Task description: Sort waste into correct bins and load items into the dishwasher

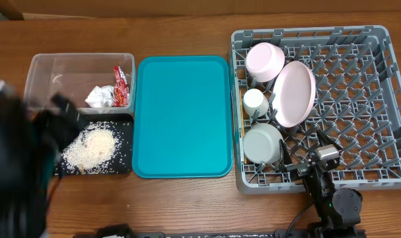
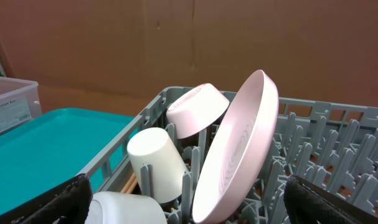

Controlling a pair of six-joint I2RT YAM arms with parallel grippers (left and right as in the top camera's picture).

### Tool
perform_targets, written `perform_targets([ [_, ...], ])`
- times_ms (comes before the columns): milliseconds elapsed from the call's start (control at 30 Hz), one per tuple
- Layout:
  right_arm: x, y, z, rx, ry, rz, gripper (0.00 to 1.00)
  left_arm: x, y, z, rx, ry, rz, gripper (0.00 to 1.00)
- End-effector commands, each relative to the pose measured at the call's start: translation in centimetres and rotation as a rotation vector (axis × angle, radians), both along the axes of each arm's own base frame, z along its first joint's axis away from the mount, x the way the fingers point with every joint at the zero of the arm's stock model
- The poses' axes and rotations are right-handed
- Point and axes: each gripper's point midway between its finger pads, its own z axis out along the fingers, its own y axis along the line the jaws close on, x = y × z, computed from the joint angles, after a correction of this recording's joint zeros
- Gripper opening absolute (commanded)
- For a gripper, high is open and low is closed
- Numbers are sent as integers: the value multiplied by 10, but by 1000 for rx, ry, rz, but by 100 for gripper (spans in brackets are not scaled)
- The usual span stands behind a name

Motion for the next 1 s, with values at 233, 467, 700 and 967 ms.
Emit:
perform_targets([
  [233,0,0,-1,-2,-8,2,100,-119,-15,5,33,-108,1,100],
  [467,0,0,-1,-2,-8,2,100,-143,-23,-7,20,-100,-20,100],
  [700,0,0,-1,-2,-8,2,100,-161,-45,-6,-34,-189,-113,100],
  [967,0,0,-1,-2,-8,2,100,-171,-47,-39,-44,-163,-111,100],
])
